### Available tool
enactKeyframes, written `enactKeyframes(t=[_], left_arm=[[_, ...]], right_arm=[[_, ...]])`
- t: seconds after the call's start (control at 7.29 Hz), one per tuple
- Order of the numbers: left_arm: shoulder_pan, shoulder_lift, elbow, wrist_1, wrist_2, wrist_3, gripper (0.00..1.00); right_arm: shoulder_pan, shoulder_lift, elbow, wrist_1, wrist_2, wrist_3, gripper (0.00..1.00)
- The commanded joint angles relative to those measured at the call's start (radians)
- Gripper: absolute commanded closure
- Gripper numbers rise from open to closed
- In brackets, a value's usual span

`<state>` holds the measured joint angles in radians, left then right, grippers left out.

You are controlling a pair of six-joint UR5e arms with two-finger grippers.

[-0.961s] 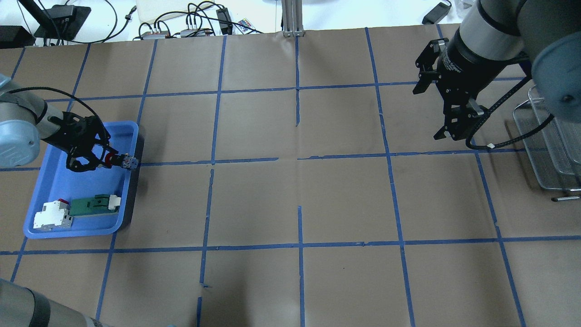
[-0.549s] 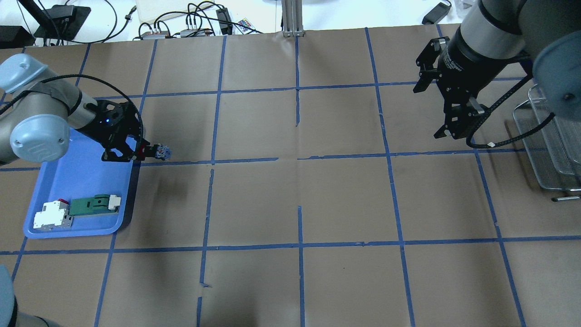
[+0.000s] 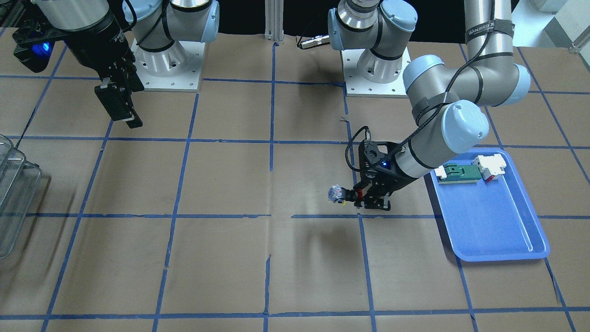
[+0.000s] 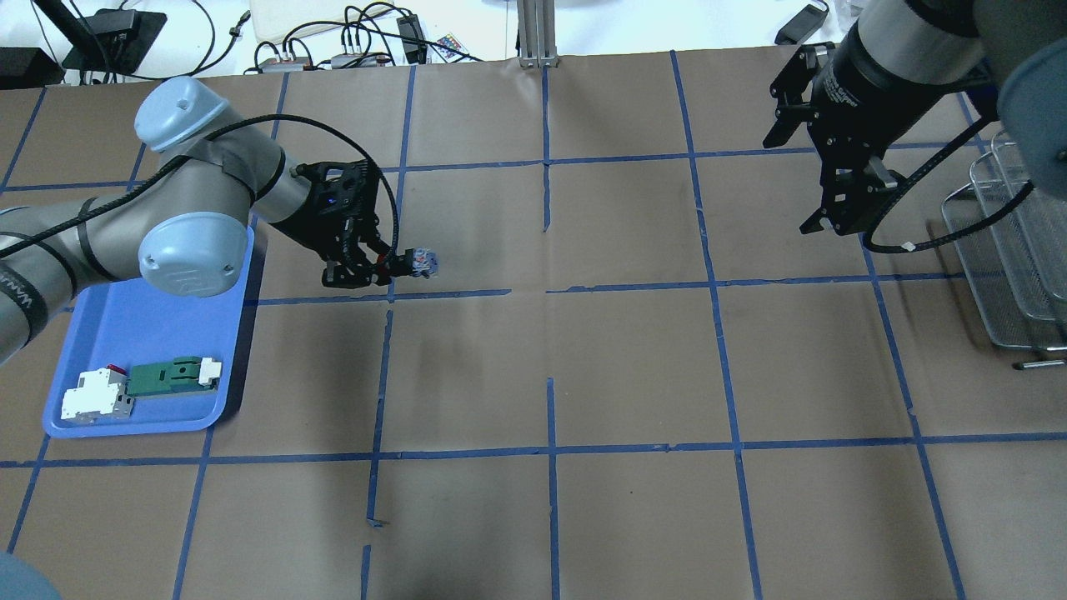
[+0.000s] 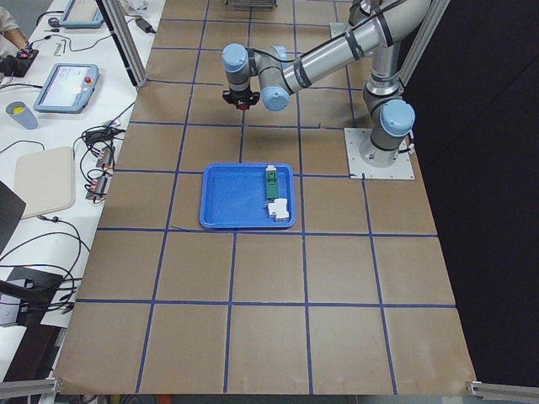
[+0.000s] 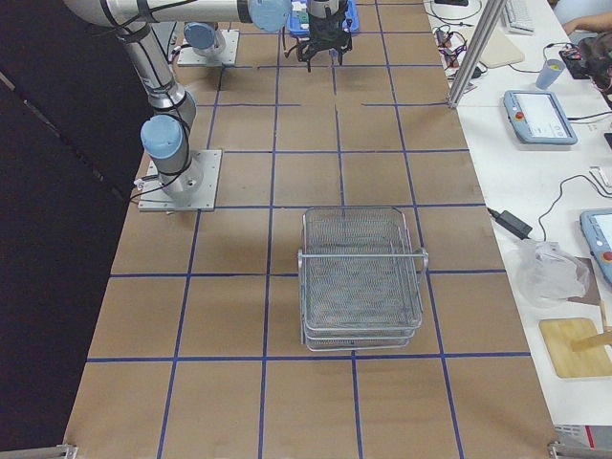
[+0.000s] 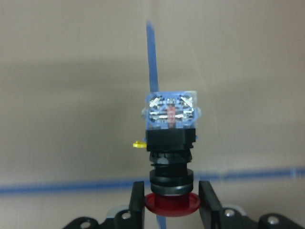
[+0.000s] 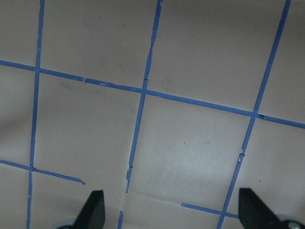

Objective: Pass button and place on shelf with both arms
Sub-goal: 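Carry the button toward the table center with the left gripper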

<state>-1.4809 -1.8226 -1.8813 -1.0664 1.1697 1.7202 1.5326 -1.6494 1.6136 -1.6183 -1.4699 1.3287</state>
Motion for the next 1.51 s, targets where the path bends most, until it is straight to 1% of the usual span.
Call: enactKeyframes(t=[0.0, 0.14, 0.27, 0.41, 0.55, 0.82, 1.24, 1.37], left_arm=[[-0.073, 0.011, 0.001, 0.023, -0.184, -0.066, 1.00], [-0.131, 0.017, 0.002, 0.092, -0.205, -0.127, 1.00], [-0.166, 0.020, 0.005, 0.141, -0.261, -0.198, 1.00], [-0.183, 0.023, 0.010, 0.176, -0.300, -0.277, 1.00], [-0.211, 0.032, 0.010, 0.213, -0.318, -0.324, 1.00], [-0.258, 0.055, 0.024, 0.244, -0.317, -0.428, 1.00], [-0.280, 0.065, 0.045, 0.247, -0.320, -0.481, 1.00], [-0.282, 0.066, 0.062, 0.250, -0.323, -0.494, 1.00]], right_arm=[[0.001, 0.014, -0.015, -0.002, 0.009, 0.021, 0.00], [0.001, 0.048, -0.021, -0.002, 0.002, 0.021, 0.00], [0.006, 0.078, -0.026, -0.003, 0.003, 0.026, 0.00], [0.008, 0.092, -0.029, -0.006, 0.008, 0.129, 0.00], [0.012, 0.105, -0.029, -0.006, 0.006, 0.167, 0.00], [0.017, 0.105, -0.043, -0.009, 0.029, 0.185, 0.00], [0.015, 0.102, -0.046, -0.008, 0.026, 0.185, 0.00], [0.015, 0.097, -0.043, 0.012, 0.025, 0.179, 0.00]])
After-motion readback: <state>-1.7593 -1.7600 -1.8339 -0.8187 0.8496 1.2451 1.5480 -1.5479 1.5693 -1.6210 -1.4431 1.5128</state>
